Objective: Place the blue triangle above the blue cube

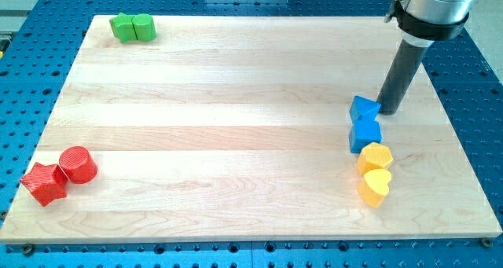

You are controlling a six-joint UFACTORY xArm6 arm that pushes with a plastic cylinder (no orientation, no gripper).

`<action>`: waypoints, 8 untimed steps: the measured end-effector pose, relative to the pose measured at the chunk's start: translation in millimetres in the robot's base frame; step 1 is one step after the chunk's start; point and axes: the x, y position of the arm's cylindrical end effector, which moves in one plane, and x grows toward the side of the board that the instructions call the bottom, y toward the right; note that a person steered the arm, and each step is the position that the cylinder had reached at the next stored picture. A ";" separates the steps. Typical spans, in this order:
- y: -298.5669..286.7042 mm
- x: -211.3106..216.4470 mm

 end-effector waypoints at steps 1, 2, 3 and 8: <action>-13.8 0.2; -23.1 8.8; -23.7 15.8; -262.4 -20.4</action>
